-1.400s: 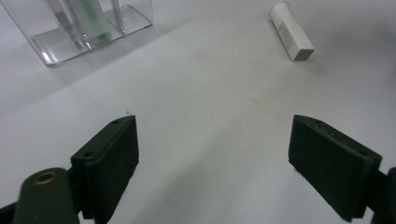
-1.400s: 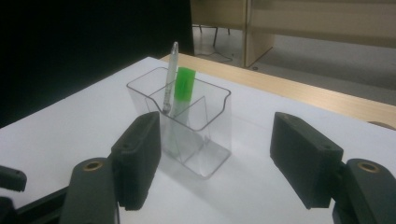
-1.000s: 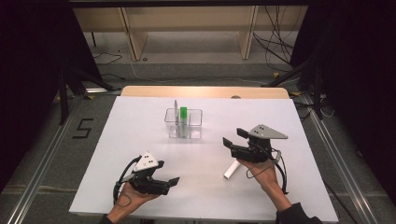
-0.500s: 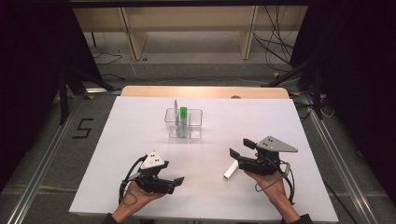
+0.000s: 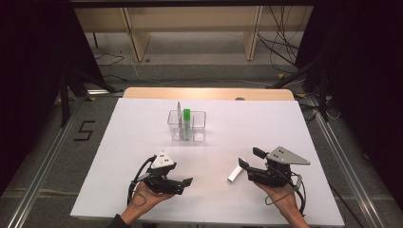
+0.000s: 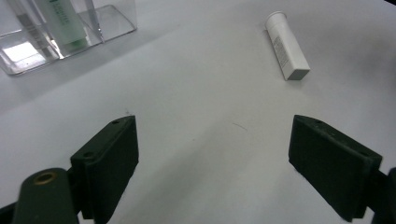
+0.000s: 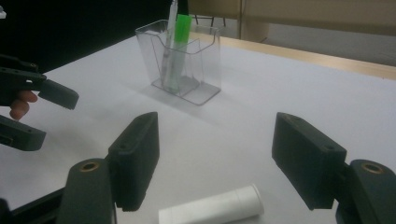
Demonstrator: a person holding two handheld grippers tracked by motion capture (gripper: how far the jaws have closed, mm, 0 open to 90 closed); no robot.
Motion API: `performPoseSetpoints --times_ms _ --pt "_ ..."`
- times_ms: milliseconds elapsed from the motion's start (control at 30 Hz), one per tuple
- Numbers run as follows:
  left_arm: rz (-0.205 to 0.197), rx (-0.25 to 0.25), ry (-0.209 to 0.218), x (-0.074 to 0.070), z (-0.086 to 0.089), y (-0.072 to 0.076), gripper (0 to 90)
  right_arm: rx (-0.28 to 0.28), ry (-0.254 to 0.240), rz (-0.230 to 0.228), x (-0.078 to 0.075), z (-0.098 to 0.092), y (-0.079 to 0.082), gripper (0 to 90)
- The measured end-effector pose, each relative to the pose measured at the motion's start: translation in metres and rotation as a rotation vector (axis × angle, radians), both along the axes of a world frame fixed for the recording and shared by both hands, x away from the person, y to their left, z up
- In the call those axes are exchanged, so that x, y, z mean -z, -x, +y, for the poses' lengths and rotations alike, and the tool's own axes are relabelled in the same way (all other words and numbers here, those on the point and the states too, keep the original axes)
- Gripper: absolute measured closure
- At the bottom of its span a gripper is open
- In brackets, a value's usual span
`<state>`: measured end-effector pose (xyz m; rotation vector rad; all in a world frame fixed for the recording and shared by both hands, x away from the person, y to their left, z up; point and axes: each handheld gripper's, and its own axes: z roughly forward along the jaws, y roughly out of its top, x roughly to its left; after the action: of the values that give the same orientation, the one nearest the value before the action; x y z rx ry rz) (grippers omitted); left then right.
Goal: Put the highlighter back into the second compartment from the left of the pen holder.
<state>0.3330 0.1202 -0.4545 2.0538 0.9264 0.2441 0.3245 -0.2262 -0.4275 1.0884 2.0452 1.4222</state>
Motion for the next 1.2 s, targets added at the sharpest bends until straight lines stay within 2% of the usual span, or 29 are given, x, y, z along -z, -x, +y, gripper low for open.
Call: performPoseSetpoints --times_ms 167,433,600,800,1200 --pt "0.006 0.015 -0.015 0.001 -0.013 -0.004 16.0 0.012 -0.004 0.003 0.002 -0.006 0.005 32.8" --pt "0.008 0.023 -0.017 0.0 -0.026 -0.01 16.0 0.027 0.01 0.002 0.005 -0.011 0.013 31.9" --pt "0.011 0.037 -0.033 0.001 -0.038 -0.012 16.0 0.035 0.021 0.0 0.006 -0.013 0.016 30.3" --pt "0.038 0.061 -0.035 0.003 -0.057 -0.015 16.0 0.045 0.033 -0.001 0.007 -0.015 0.019 29.0" --pt "0.085 0.103 -0.069 0.006 -0.083 -0.018 16.6 0.059 0.035 0.007 0.009 -0.021 0.025 28.0"
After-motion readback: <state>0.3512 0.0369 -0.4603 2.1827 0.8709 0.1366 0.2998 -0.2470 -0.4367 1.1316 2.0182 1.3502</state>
